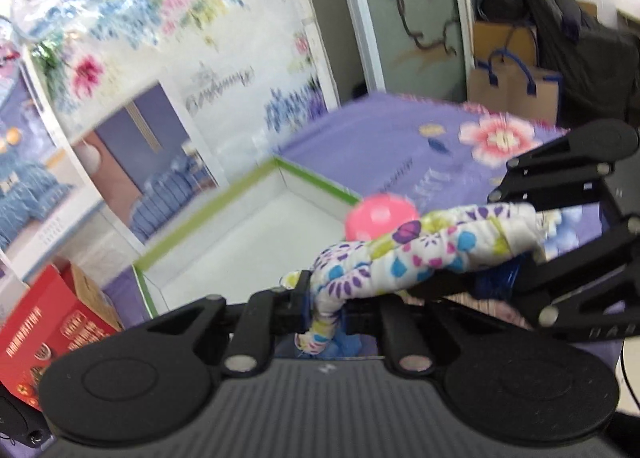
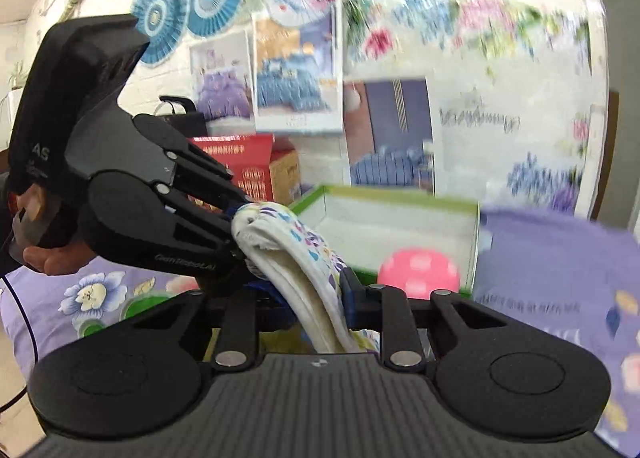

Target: Organize soft objects

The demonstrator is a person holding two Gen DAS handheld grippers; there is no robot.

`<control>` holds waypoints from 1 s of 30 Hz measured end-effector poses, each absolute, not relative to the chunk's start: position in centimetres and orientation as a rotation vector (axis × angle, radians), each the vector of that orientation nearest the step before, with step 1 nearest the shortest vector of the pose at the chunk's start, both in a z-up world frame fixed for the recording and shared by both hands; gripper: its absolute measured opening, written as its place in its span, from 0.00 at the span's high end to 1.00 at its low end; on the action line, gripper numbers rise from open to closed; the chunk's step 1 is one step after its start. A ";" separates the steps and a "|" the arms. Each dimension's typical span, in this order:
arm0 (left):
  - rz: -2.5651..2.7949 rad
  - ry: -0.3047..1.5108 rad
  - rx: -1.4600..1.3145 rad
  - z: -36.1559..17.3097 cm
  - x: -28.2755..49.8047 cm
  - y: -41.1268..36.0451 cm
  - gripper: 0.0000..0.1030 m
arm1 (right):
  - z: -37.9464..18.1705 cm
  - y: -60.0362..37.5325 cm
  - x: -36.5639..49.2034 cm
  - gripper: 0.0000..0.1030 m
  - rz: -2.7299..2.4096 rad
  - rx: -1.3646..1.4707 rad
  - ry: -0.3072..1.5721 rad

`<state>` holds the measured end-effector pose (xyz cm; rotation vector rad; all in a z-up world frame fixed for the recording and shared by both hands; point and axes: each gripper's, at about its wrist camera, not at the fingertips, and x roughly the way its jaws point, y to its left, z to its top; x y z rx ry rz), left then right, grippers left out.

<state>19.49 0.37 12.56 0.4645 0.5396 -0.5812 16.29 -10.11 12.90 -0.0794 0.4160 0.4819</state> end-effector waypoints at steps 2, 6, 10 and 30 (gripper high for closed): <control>-0.549 0.480 0.461 14.3 19.5 0.3 0.89 | 14.5 -9.5 16.9 0.95 0.479 -0.145 0.360; -0.461 0.385 0.455 17.1 21.9 0.3 0.90 | 17.4 -8.2 20.8 0.95 0.476 -0.283 0.263; -0.399 0.431 0.382 17.5 28.3 1.6 0.90 | 18.1 -7.7 27.0 0.95 0.503 -0.333 0.265; -0.176 0.505 0.341 14.9 33.9 6.9 0.04 | 15.6 -11.5 34.0 0.80 0.505 -0.064 0.475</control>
